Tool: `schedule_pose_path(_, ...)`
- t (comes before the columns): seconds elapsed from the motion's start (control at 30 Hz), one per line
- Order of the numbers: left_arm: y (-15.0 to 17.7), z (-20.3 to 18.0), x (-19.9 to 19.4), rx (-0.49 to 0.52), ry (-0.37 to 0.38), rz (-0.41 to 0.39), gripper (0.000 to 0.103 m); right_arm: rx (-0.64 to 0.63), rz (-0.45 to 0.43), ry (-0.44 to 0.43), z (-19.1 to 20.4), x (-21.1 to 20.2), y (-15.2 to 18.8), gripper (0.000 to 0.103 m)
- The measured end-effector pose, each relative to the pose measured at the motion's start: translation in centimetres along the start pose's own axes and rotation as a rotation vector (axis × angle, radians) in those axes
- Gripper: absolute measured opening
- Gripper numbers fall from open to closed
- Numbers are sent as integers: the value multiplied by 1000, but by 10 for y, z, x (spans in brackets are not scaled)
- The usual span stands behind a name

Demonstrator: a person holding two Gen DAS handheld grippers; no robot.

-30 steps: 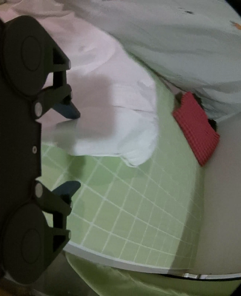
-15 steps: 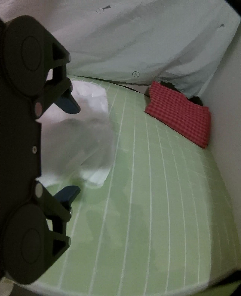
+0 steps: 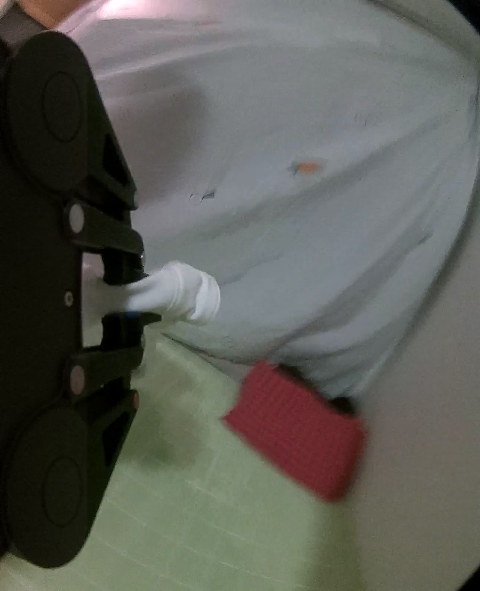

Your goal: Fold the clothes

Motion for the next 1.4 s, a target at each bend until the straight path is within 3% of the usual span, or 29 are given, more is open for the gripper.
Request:
schedule_pose_path(0.13,9,-4,2,27,-30,4,92,-239,246,537,-85,-7,34,27)
schedule_pose_path(0.17,11,-5,2,34,-37,5,92,-210,303,606,-104,-8,47,28)
schedule_pose_path(0.2,13,-6,3,40,-45,6,93,-189,302,634,-110,-11,54,35)
schedule_pose_path(0.23,16,-7,3,47,-52,7,93,-171,271,633,-110,-15,58,55)
schedule_pose_path(0.3,17,-8,4,48,-59,9,93,-134,221,624,-105,-15,59,73)
schedule_pose_path(0.37,18,-9,5,49,-65,14,94,-105,183,620,-102,-10,57,74)
schedule_pose_path(0.53,19,-13,8,41,-74,31,99,-304,196,701,-90,6,49,81)
schedule_pose_path(0.8,21,-16,9,25,-81,39,103,-529,288,620,-60,70,51,83)
schedule_pose_path(1.0,22,-15,11,8,-84,49,103,-489,331,505,-44,117,51,81)
schedule_pose_path(1.13,19,-16,12,-29,-96,62,103,-438,368,412,-34,153,49,66)
schedule_pose_path(1.2,16,-16,13,-51,-103,74,103,-417,391,377,-31,172,47,64)
schedule_pose_path(1.3,12,-16,15,-85,-112,92,103,-397,423,352,-28,203,44,64)
schedule_pose_path(1.4,8,-17,16,-126,-126,103,103,-343,462,340,-32,238,44,71)
Point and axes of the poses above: each gripper's, at about its wrist camera, not at the fingertips, and x roughly the way its jaws point, z to its left, y to its underside, the point moved 7 cm from there along x, roughly the way its jaws point, and after that the axes turned 1 degree about z, right-handed, at the moved point
